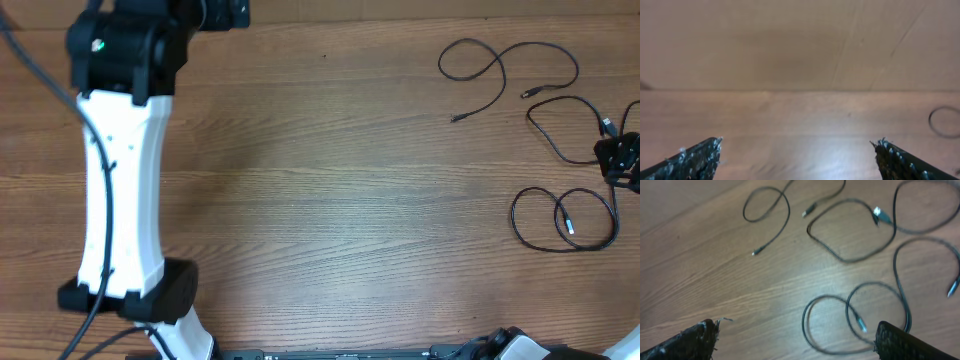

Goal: Untangle cables

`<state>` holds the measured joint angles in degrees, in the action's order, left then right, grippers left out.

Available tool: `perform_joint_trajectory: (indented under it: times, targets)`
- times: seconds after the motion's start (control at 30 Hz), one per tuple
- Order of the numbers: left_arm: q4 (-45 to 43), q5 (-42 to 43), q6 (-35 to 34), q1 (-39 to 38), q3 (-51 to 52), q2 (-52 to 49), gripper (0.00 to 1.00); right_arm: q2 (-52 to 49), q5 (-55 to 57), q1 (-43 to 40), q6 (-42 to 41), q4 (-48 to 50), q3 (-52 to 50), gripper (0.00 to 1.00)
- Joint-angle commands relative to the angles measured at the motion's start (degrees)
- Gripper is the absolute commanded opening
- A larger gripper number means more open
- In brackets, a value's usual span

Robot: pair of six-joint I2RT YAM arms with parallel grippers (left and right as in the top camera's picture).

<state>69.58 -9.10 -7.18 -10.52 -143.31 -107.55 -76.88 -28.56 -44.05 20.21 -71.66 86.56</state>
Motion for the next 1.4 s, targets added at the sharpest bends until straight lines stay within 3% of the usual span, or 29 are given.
perform_joint_trajectory:
  times: [0.0,0.4,0.6,0.77,0.93,1.1,1.23,1.37]
  targets:
    - [4.33,-4.09,1.95,-0.39,-0.92,4.46,1.0,0.26,-2.49,0.37,1.77,1.81,0.68,1.0]
    - [20.92,-16.15,1.22,-2.95,-0.81,17.35,0.99,0.26,-2.47,0.39,-12.0,19.89,0.68,1.0]
    - [27.21,-30.6,-7.45,-11.5,-0.48,28.48,1.0,-0.02,-2.67,2.34,-23.39,29.94,0.66,1.0]
    - [27.21,-32.85,-10.67,-17.68,5.09,39.91,1.0,-1.33,-2.67,7.32,-26.01,36.94,0.66,1.0]
    - [26.91,-35.36,-17.14,-18.43,19.34,49.11,0.99,-4.28,-2.64,13.66,-26.01,39.93,0.66,1.0]
    - [24.2,-40.22,-29.73,-18.43,41.59,58.12,1.0,-5.95,-2.64,20.15,-26.16,39.52,0.66,1.0]
    - [22.93,-41.24,-39.85,-18.43,53.4,66.71,1.0,-6.56,-2.43,25.49,-26.23,43.82,0.66,1.0]
    - [19.28,-41.4,-39.36,-18.36,57.05,77.07,0.99,-7.17,-2.38,29.42,-27.56,52.41,0.68,1.0]
